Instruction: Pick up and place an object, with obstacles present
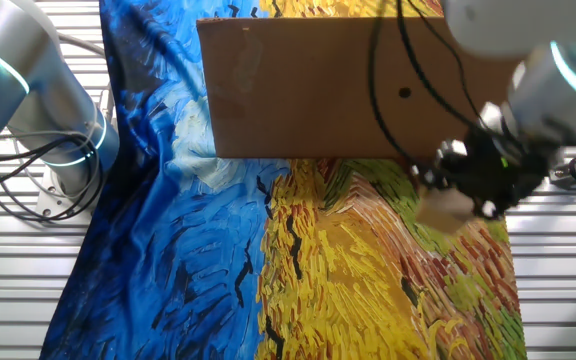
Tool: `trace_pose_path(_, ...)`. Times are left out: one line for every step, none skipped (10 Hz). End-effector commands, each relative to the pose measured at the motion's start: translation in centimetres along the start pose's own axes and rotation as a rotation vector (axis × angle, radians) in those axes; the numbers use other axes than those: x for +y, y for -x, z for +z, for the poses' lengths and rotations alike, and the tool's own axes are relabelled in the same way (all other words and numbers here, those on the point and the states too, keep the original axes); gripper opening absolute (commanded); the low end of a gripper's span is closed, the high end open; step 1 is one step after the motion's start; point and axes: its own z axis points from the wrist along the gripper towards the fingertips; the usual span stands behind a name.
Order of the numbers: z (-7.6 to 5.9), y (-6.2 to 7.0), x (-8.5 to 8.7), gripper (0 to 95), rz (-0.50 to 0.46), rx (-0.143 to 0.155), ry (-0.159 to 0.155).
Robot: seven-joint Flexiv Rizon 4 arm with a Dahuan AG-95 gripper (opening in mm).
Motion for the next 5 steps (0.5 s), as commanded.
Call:
trace_pose_path(-1.69,0.37,2.34,0.0,0.028,0.002,0.002)
trace_pose_path(-2.13,0.49,3.12,0.0,0.031,0.006,-0.003)
trace_pose_path(-2.18,0.48,3.24,0.0,0.03,0.009,-0.004)
trace_pose_path(-2.05,0.41,3.07,0.0,0.023,0.013,-0.007)
trace_pose_path(-2.05,0.41,3.07,0.0,0.011,0.015,-0.01)
